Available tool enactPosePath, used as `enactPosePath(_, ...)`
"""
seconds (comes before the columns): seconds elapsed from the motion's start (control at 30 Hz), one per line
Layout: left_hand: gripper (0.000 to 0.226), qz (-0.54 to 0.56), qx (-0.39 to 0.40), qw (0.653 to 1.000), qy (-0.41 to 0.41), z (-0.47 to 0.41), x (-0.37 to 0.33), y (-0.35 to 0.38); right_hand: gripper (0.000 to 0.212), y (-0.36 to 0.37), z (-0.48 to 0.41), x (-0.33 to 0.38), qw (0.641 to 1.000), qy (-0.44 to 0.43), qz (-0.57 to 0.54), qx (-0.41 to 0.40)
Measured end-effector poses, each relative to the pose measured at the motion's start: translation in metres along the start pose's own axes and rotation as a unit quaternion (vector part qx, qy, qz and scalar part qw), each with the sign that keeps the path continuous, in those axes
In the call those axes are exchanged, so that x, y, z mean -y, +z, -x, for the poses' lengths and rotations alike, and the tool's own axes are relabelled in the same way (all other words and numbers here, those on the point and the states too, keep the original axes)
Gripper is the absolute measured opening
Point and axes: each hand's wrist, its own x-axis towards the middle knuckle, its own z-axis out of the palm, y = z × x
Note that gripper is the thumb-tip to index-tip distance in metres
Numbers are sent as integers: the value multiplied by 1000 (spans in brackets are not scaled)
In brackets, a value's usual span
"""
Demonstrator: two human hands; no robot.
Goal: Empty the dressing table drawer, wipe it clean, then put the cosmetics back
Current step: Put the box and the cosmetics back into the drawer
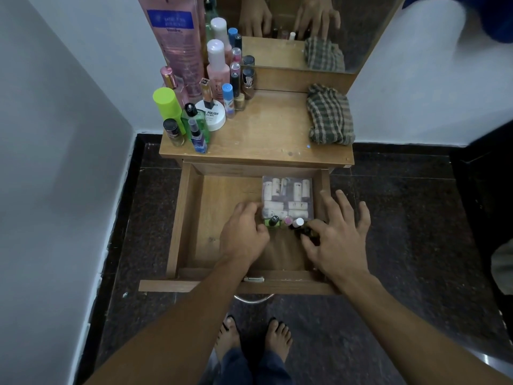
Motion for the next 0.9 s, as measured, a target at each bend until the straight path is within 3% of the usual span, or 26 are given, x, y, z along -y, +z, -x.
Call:
enactPosePath(0.3, 48, 14, -5, 1000, 11, -2, 0, -5, 40, -28, -5, 3, 996, -8, -72, -60)
enactPosePath(0.4, 47, 27, -17, 999, 11, -4, -3, -10, 42, -62, -34, 29, 972, -5, -192, -135)
enactPosePath(0.53, 47, 28, -25, 999, 13, -8, -8, -17, 25, -97, -122, 86, 941, -10, -305, -148)
enactPosePath(0.6, 47, 27, -26, 999, 20, -9, -9, -21, 23, -106, -164, 111, 940, -17, -304, -153)
enactPosePath(0.7, 49, 20, -29, 999, 30, -11, -4, -23, 26, -110, -206, 135, 966, -17, -242, -95)
enactPosePath(0.9, 51, 21, -25, 999, 26, -16, 9, -23, 23, -103, -234, 144, 989, -38, -130, -53)
